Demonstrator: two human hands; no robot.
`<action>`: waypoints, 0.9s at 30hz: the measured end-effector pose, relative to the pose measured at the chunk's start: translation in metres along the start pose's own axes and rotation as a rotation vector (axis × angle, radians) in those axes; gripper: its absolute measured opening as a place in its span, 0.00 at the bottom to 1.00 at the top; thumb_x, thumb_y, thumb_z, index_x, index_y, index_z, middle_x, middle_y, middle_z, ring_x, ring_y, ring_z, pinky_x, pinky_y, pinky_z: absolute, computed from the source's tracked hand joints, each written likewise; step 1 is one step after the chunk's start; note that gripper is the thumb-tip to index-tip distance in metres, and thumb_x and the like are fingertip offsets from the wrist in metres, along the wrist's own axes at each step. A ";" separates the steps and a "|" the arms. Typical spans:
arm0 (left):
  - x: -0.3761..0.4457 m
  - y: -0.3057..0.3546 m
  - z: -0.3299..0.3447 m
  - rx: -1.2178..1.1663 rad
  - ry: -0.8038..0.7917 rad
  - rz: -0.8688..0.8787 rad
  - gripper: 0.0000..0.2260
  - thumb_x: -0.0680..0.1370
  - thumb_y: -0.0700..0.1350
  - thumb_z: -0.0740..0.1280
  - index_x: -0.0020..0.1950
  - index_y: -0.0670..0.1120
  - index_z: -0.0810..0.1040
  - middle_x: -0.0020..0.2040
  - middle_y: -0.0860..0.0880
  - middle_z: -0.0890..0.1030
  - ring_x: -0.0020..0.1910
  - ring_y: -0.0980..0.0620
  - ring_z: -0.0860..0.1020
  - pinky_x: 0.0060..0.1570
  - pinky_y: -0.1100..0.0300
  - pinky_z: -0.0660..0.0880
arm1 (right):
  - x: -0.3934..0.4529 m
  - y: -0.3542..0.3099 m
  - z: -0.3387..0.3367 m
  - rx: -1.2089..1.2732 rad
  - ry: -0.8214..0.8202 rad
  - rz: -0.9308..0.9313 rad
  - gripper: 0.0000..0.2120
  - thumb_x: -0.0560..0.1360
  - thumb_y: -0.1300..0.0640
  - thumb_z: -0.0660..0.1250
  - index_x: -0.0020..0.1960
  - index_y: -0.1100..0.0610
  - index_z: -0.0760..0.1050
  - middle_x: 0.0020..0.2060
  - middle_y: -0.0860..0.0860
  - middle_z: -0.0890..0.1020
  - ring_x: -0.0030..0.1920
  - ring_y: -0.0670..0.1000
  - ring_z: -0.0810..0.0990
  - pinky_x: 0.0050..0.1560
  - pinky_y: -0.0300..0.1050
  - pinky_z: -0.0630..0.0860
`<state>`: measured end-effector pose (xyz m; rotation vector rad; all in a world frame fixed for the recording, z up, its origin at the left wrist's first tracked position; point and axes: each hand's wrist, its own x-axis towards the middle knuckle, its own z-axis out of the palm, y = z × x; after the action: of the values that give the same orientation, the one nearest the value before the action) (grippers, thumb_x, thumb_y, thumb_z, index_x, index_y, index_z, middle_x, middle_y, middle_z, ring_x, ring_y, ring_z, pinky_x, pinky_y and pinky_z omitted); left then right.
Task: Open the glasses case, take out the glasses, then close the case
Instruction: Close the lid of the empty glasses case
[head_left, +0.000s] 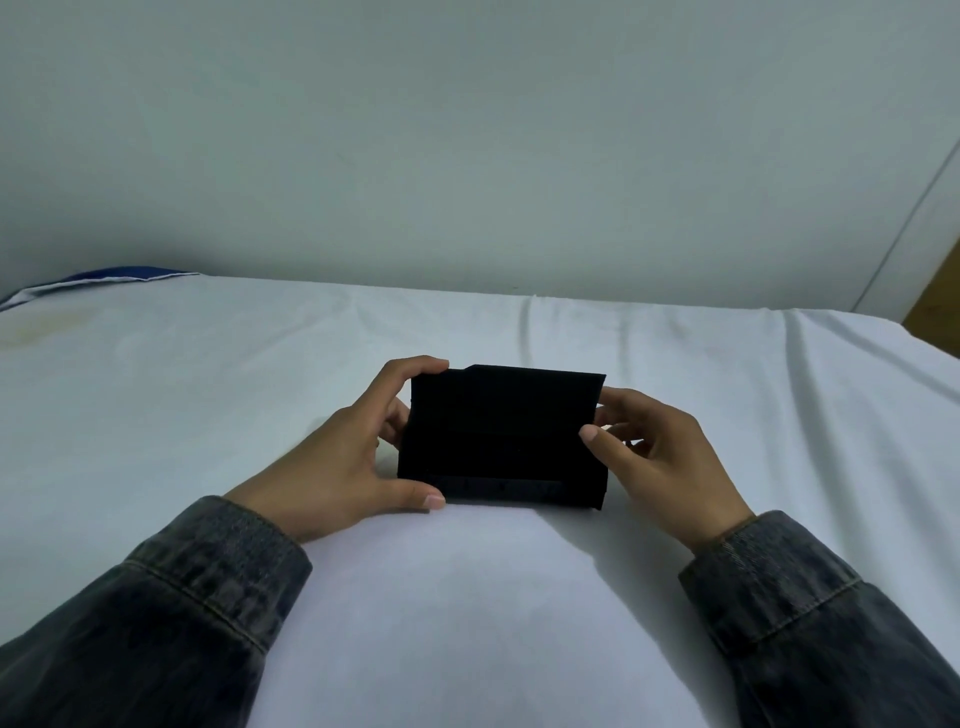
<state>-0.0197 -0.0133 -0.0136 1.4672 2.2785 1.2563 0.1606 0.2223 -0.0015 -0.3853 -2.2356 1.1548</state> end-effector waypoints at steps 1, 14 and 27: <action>0.000 0.000 0.001 -0.003 -0.003 0.001 0.46 0.64 0.51 0.83 0.73 0.73 0.60 0.47 0.63 0.79 0.50 0.60 0.78 0.53 0.61 0.69 | 0.000 0.001 0.000 -0.006 0.002 -0.006 0.11 0.76 0.59 0.69 0.57 0.50 0.81 0.43 0.48 0.84 0.39 0.46 0.79 0.39 0.32 0.72; 0.000 0.006 0.001 0.013 -0.028 -0.003 0.46 0.66 0.50 0.82 0.73 0.74 0.59 0.49 0.65 0.79 0.51 0.60 0.78 0.53 0.61 0.69 | 0.003 -0.003 -0.001 0.206 0.092 0.033 0.14 0.80 0.51 0.62 0.45 0.57 0.83 0.41 0.57 0.86 0.35 0.50 0.83 0.37 0.44 0.76; 0.000 0.005 0.002 -0.044 -0.015 -0.037 0.49 0.66 0.49 0.82 0.73 0.76 0.53 0.53 0.53 0.80 0.54 0.58 0.77 0.54 0.64 0.70 | 0.001 -0.005 -0.003 0.309 0.117 0.086 0.12 0.78 0.50 0.65 0.45 0.54 0.85 0.42 0.56 0.87 0.38 0.53 0.83 0.42 0.57 0.75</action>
<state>-0.0152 -0.0118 -0.0110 1.4092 2.2429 1.2721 0.1617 0.2214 0.0046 -0.4129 -1.9177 1.4576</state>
